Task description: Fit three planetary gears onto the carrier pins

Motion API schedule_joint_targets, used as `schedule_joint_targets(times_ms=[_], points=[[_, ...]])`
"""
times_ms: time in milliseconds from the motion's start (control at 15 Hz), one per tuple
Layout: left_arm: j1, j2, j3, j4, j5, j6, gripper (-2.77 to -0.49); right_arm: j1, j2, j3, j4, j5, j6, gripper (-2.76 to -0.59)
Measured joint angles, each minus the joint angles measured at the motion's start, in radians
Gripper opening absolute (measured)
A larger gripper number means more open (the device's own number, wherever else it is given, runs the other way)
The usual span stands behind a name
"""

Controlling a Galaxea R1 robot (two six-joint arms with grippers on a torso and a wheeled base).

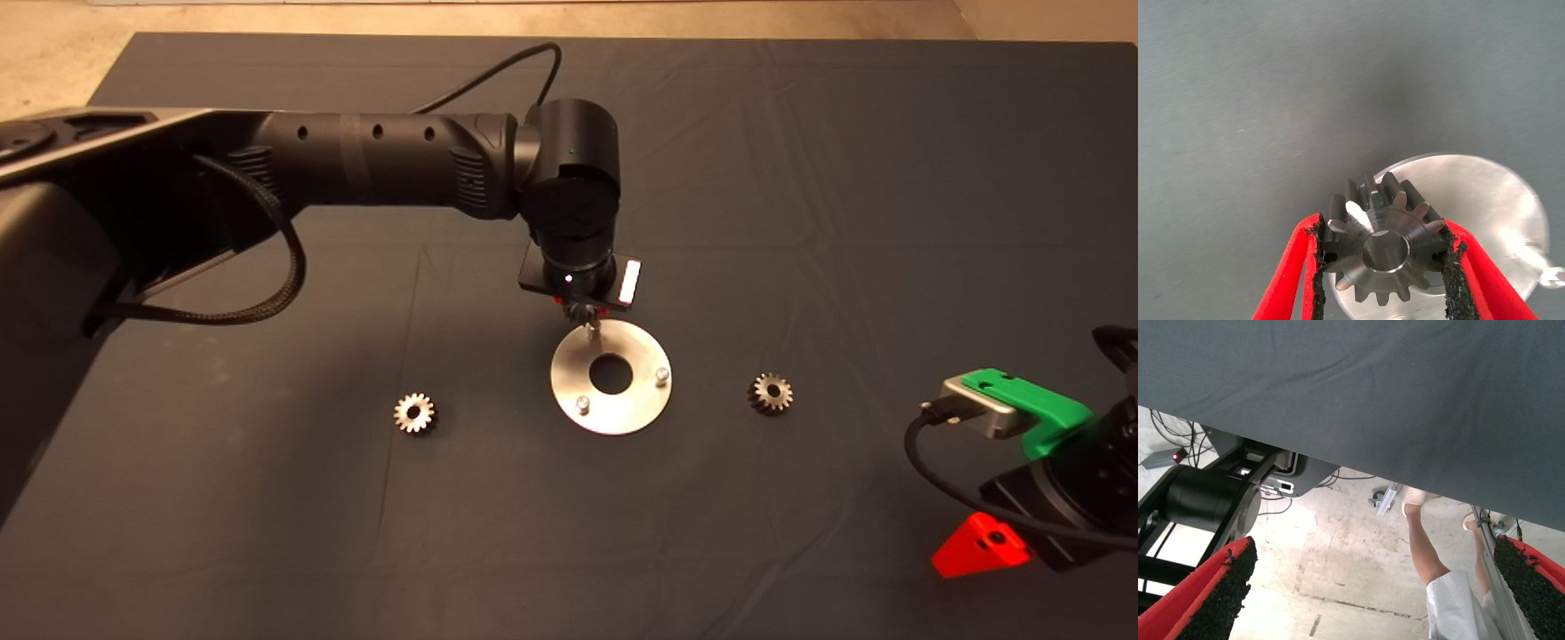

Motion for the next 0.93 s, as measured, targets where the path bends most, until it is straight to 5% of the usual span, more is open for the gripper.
schedule_joint_targets(times_ms=[400, 933], points=[[0.028, 0.000, 0.000, 0.001, -0.022, 0.001, -2.35, 0.000, 0.000, 0.000, 0.000, 0.000, 0.000, -0.71], [0.027, -0.001, 0.000, 0.003, -0.023, 0.001, -2.35, 0.000, 0.000, 0.000, 0.000, 0.000, 0.000, -0.71]])
